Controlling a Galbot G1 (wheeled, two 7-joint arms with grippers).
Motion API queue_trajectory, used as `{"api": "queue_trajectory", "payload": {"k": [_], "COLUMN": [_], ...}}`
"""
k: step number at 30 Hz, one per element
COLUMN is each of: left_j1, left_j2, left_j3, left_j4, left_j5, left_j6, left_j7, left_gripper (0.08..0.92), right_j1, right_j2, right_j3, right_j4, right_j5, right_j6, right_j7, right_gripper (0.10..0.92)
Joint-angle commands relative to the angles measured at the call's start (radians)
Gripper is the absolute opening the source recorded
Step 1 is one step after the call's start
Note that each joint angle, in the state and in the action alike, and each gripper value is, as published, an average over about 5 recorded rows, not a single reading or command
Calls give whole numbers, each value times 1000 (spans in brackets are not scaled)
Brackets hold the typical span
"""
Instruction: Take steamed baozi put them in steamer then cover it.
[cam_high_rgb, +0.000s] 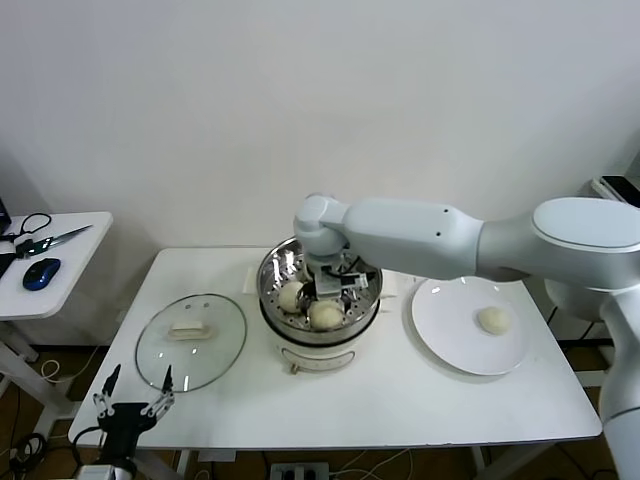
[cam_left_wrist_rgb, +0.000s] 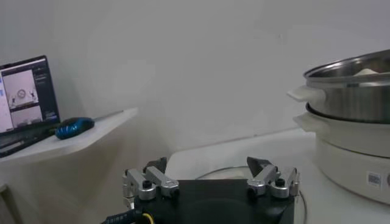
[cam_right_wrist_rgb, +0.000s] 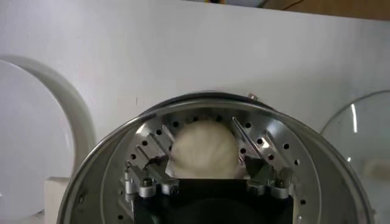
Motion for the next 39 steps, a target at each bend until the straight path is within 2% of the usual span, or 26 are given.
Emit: {"api": "queue_trajectory", "payload": {"k": [1,4,12,15,17,21,25,30,39], "left_j1": [0,2,3,-3,-8,-14,-9,-5,-7], "left_j2": [8,13,15,14,13,9,10,9,3], "left_j3": [-1,-3,3,9,14,20,19,16,16], "left_j4": [-8,-15,-26,-25,-24,-22,-24,-33,-23], "left_j5": [0,0,1,3,4,5,3,0,8], "left_j6": [3,4,3,4,4,5,4,9,11], "left_j7": [-1,0,2,3,3,4,3,2,2], "left_gripper": [823,823,823,823,823,823,823,823,823], "right_j1": [61,135,238,196,157,27,-174,-362,-545], "right_j2": [-56,-115,-399,-496,-564,-678,-735,-722,-634], "right_j3": [26,-7,-105,-79,-58,18,195,371,601], "right_j4": [-44,-91,-75,-73,-72,-87,-163,-303,-465], "right_j5": [97,237,655,738,718,576,449,302,92], "right_j6": [-39,-137,-711,-820,-836,-827,-794,-706,-603], "right_j7": [32,74,233,218,182,111,84,47,29], "right_gripper": [823,823,823,823,823,823,823,823,823]}}
